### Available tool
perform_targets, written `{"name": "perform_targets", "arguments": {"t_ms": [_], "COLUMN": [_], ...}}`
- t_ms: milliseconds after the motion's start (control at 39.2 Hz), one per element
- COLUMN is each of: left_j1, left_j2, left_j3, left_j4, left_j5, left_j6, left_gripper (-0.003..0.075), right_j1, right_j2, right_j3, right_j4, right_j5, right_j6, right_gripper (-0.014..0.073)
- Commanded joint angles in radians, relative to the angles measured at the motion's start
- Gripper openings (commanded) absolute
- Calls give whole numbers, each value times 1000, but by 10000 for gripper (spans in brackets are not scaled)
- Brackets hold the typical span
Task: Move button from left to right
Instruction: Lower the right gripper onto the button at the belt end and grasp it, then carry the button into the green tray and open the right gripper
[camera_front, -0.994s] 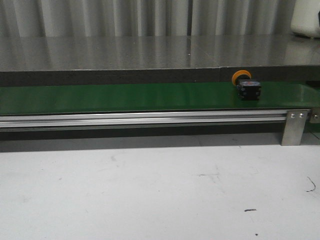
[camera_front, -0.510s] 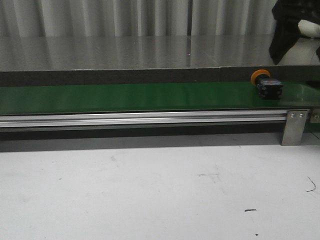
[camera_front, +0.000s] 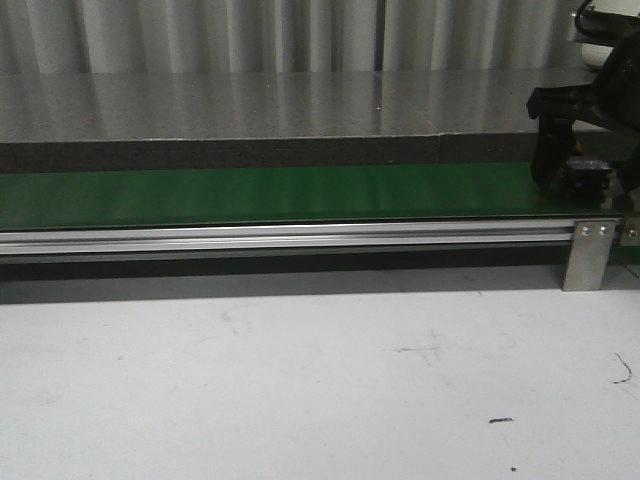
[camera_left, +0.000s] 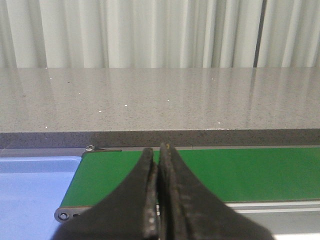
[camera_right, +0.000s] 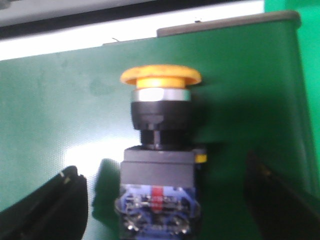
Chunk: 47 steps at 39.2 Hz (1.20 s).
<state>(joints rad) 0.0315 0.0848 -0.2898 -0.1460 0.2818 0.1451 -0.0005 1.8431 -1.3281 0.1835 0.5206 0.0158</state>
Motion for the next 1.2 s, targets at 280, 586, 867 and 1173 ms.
{"name": "perform_targets", "arguments": {"t_ms": [280,586,867,1173], "left_j1": [-2,-2,-2,-2], "left_j2": [11,11,11,11], "left_j3": [-28,-28,-28,-28], "left_j4": [-13,-13,-13,-13], "left_j5": [-78,-78,-78,-78], "left_j6": [-2,-2,-2,-2], "left_gripper": [-21,-21,-21,-21], "right_j1": [-5,-7,-117,-327], "right_j2": [-44,-109,-176,-155], "right_j3": [-53,-59,-59,-58], "right_j4": [7,5,-34,-88], "right_j5": [-47,-44,-14,3], "right_j6": [1,1,1,1], "right_gripper": [172,109,109,109]}}
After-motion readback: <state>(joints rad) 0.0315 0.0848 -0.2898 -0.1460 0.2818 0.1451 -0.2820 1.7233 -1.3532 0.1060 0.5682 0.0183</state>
